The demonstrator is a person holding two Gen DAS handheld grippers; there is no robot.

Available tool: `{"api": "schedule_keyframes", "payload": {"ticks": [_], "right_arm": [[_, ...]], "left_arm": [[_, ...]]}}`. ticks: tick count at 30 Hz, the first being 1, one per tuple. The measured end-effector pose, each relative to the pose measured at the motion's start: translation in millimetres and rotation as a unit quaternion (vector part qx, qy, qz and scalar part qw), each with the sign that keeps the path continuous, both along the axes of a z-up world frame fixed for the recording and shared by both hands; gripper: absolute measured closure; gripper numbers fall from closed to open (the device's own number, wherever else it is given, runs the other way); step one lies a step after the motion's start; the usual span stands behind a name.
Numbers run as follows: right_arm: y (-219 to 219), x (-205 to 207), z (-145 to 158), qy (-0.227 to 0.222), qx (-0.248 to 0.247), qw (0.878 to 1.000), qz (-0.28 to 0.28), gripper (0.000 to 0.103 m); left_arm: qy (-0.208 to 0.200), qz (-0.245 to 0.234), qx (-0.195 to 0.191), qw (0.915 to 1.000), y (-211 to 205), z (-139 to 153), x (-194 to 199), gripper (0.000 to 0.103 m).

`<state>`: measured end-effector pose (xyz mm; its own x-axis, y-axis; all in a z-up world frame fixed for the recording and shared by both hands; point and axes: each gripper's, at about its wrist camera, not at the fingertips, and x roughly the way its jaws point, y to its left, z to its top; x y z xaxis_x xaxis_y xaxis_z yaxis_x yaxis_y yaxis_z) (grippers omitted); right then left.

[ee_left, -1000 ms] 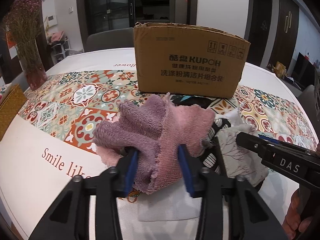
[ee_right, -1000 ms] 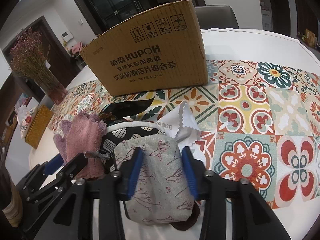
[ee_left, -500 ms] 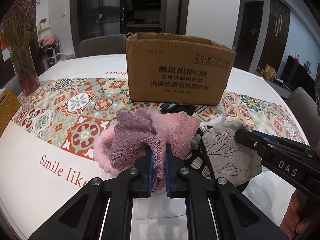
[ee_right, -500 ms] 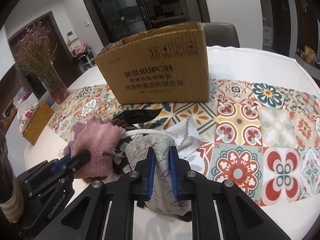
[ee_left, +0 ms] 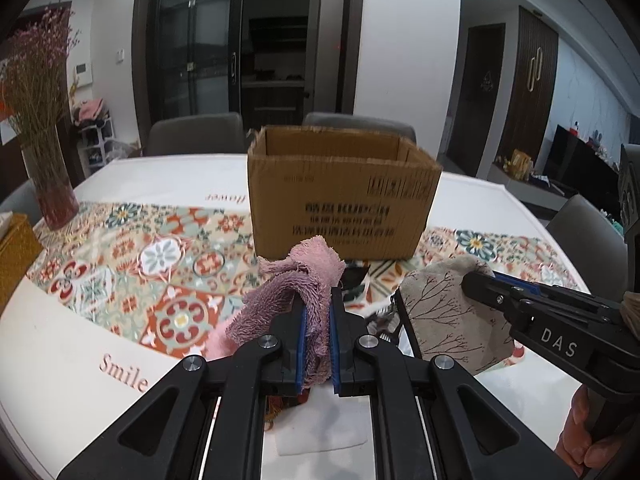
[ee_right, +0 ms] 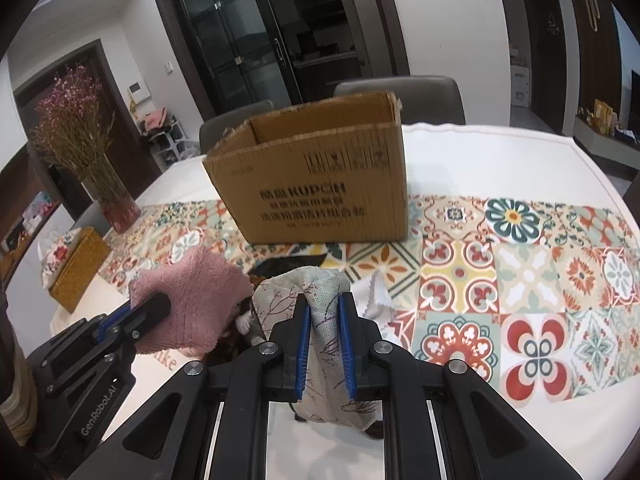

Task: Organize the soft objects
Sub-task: 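Lift the pink cloths and beige pouch and carry both over the cardboard box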

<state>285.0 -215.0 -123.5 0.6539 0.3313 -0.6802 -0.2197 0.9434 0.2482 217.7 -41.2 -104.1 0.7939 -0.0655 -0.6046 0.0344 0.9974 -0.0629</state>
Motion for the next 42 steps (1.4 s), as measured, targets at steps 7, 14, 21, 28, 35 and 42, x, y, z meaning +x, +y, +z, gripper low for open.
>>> {"api": "schedule_keyframes", "payload": {"ticks": [7,14,21,28,35,42], "right_arm": [[3,-7,27,-0.025,0.0,1.0,-0.011,0.088],[6,-13,54,-0.046,0.003,0.999,-0.026,0.088],[11,-15,81,-0.075,0.004,0.996,-0.045,0.088],[16,-15,107,-0.11,0.003,0.992,-0.066,0.088],[23,-11,127,-0.139,-0.002,0.987,-0.081,0.088],[32,2,143,-0.166,-0.008,0.982,-0.094,0.087]], "left_arm": [[-0.023,-0.016,-0.001,0.9996,5,25,-2,0.092],[-0.051,-0.04,0.004,0.9979,7,52,-1,0.092],[-0.076,-0.065,-0.006,0.995,13,77,6,0.092],[-0.098,-0.089,-0.019,0.9911,23,97,19,0.092],[-0.11,-0.103,-0.037,0.9879,36,111,38,0.092],[-0.129,-0.115,-0.029,0.9844,41,120,58,0.092]]}}
